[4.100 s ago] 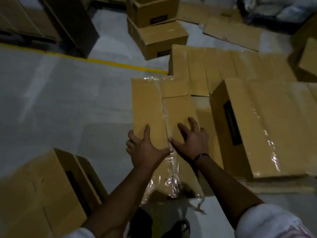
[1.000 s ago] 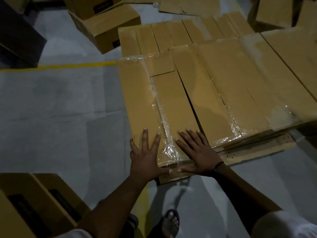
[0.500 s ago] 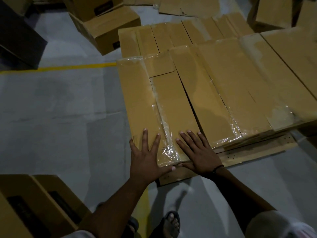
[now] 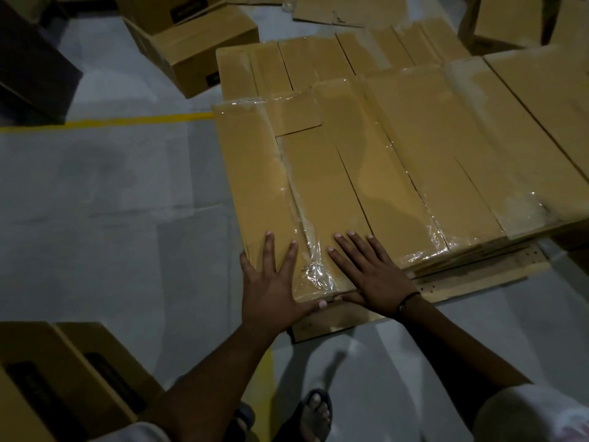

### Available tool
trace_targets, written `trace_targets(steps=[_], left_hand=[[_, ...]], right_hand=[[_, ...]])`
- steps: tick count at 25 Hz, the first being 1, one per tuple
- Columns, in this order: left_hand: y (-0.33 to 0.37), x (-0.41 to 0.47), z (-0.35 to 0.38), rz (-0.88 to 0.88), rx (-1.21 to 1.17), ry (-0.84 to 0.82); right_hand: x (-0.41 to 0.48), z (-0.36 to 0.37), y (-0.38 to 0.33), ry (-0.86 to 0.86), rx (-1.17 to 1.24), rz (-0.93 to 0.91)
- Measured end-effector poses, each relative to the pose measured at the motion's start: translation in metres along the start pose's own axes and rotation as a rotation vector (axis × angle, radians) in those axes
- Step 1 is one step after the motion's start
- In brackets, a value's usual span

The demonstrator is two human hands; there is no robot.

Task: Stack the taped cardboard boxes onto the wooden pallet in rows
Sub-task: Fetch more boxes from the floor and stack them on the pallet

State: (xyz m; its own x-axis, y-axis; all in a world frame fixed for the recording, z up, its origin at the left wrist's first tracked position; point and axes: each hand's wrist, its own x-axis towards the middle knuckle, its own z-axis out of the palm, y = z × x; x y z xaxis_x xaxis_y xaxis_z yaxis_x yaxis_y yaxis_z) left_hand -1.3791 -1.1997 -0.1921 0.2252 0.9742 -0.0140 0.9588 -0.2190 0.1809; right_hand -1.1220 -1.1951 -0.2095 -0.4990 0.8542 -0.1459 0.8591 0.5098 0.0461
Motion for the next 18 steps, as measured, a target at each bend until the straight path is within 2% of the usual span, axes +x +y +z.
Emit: trace_targets(steps=[4, 7, 9, 13, 18], left_hand=[[-0.001, 0.001, 0.0, -0.015, -0.018, -0.014], [-0.001, 0.002, -0.003, -0.023, -0.03, -0.119], [-0.004, 0.005, -0.005, -0.023, -0.039, -0.249], [-0.009, 0.01, -0.026, -0.067, -0.178, -0.487], [-0.017, 0.005, -0.044, -0.031, -0.146, -0.56]], right_hand=[[0.004, 0.0, 0.005, -0.026, -0.017, 0.001], [0.006, 0.0, 0.003, -0.032, -0.004, 0.003], [0.006, -0.004, -0.001, -0.066, 0.03, 0.022], [0.008, -0.035, -0.009, -0.205, 0.143, 0.062], [0.017, -0.059, -0.012, -0.36, 0.142, 0.088]])
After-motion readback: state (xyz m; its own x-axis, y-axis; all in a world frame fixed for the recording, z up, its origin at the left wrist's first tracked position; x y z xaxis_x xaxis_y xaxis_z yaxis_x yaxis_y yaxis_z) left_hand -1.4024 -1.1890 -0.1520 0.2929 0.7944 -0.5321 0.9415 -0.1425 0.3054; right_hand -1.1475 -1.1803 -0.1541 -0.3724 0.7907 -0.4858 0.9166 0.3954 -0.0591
